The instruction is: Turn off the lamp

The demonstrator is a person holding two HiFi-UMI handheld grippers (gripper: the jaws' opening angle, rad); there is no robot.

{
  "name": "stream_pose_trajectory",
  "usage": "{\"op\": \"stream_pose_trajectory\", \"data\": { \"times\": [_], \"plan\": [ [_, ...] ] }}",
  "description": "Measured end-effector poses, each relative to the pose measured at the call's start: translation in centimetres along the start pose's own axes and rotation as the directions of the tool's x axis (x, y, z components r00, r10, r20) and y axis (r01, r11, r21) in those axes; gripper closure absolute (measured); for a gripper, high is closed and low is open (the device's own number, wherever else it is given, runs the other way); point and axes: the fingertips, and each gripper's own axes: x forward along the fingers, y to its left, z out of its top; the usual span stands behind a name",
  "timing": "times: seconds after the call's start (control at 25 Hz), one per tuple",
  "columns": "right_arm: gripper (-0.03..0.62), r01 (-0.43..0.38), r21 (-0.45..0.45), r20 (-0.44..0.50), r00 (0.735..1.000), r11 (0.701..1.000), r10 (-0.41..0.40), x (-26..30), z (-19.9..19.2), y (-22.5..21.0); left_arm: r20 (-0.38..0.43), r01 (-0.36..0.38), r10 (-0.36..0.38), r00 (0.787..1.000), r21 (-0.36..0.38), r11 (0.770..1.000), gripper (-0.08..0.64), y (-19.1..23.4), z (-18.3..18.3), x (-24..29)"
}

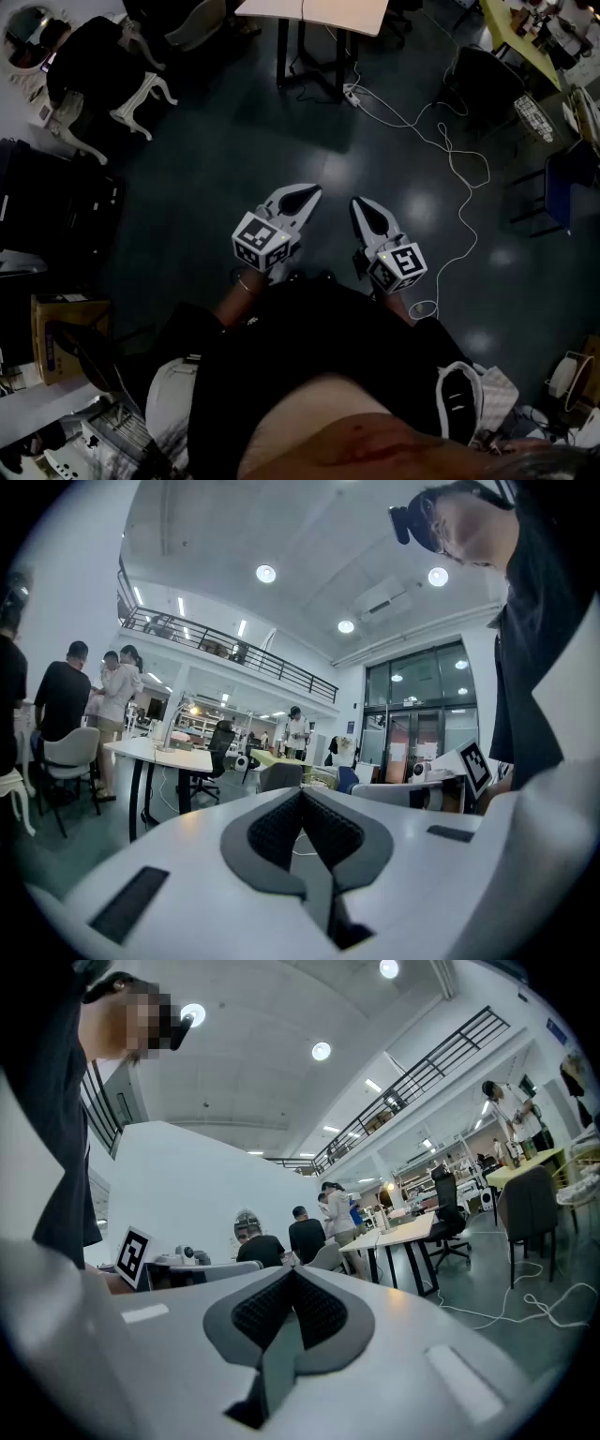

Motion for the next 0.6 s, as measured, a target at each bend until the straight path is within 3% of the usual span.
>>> {"op": "stream_pose_trajectory", "data": {
  "times": [0.6],
  "plan": [
    [0.592, 0.038, 0.024, 0.047, 0.998, 0.999, -0.039, -1.7, 0.9, -0.6, 0.002, -0.024, 0.024, 1.000, 0.026, 0.999, 0.554, -0.9, 0.8, -0.2]
  ]
}}
